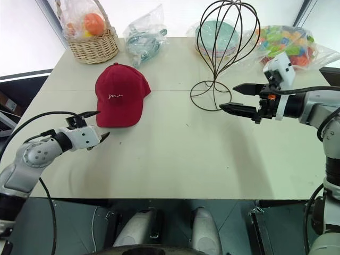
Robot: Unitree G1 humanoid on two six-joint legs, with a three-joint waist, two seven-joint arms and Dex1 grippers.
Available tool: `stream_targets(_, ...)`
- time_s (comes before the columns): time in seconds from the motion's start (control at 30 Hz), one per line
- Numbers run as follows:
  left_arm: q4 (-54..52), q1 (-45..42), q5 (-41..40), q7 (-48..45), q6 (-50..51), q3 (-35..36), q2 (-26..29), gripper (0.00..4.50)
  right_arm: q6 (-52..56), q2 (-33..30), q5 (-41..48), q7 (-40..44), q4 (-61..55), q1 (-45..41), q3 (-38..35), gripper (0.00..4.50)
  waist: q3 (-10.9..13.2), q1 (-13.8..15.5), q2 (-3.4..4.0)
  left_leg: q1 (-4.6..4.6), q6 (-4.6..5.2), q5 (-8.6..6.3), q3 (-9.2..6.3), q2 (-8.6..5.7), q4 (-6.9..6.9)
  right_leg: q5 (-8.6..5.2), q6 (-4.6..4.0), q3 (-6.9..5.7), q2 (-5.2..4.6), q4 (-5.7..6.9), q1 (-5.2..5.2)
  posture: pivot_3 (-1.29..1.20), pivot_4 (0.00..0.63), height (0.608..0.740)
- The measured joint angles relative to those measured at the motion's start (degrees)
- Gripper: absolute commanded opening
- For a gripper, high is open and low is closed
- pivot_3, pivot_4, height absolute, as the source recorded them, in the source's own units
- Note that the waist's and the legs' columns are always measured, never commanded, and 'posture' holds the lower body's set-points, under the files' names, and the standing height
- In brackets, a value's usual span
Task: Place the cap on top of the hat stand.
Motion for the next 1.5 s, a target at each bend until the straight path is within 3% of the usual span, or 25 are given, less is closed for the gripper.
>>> stream_targets(0.23, 18.6, -9.3, 18.9, 21.9, -19.0, -7.7, 1.3, 4.12, -1.2, 0.3, -0.2, -0.3, 1.0, -0.4, 0.4, 4.50, 0.0, 0.1, -0.01, -0.03, 0.02, 0.00, 0.03, -0.08, 0.00, 0.01, 0.02, -0.08, 0.00, 0.05, -0.01, 0.00, 0.150, 0.740)
stream_targets(0.33, 23.5, -11.7, 21.4, 25.4, -20.7, -9.6, -0.1, 4.12, -1.2, 0.2, -0.2, -0.6, 1.0, -0.3, 0.4, 4.50, 0.0, 0.1, -0.01, -0.04, 0.03, 0.00, 0.04, -0.08, 0.00, 0.01, 0.02, -0.09, 0.01, 0.11, -0.06, 0.00, 0.150, 0.740)
stream_targets(0.63, 24.8, -11.4, 23.7, 31.3, -21.8, -10.9, -1.2, 4.12, -1.1, -0.1, -0.1, -1.8, 0.3, 2.1, -0.6, 4.50, 0.0, 0.2, 0.02, -0.02, 0.03, 0.00, 0.04, -0.09, 0.02, 0.01, 0.02, -0.09, -0.01, 0.14, -0.02, 0.00, 0.150, 0.740)
stream_targets(0.93, 39.5, -25.4, 33.4, 43.2, -21.6, -20.2, -8.8, 4.12, -1.0, -0.1, 1.1, -1.8, 0.1, -0.1, -0.4, 4.50, -0.1, 3.5, 0.14, 0.04, 0.47, 0.20, -0.17, -0.37, 0.11, 0.17, 0.22, -0.11, -0.06, 0.12, 0.30, 0.00, 0.150, 0.740)
stream_targets(1.03, 44.1, -28.2, 34.9, 45.2, -21.2, -23.0, -10.1, 2.76, -1.0, -0.1, 1.2, -1.8, 0.0, 0.1, -0.5, 4.50, -0.1, 3.4, 0.14, 0.04, 0.43, 0.25, -0.18, -0.41, 0.11, 0.18, 0.23, -0.10, -0.08, 0.16, 0.29, 0.00, 0.150, 0.740)
stream_targets(1.2, 45.8, -30.4, 35.4, 47.9, -20.8, -24.6, -10.2, 0.11, -1.0, -0.2, 1.4, -1.9, 0.0, 1.1, -0.9, 4.50, -0.2, 3.2, 0.24, 0.05, 0.24, 0.36, -0.18, -0.40, 0.11, 0.18, 0.23, -0.10, -0.09, 0.24, 0.26, 0.00, 0.150, 0.740)
stream_targets(1.5, 45.7, -30.8, 35.4, 51.7, -20.1, -25.9, -10.0, 0.05, -1.0, -0.5, 2.1, -2.1, -0.4, 1.8, -1.4, 4.50, -0.2, 3.1, 0.23, 0.03, 0.21, 0.37, -0.18, -0.40, 0.11, 0.18, 0.23, -0.10, -0.09, 0.23, 0.23, 0.00, 0.150, 0.740)
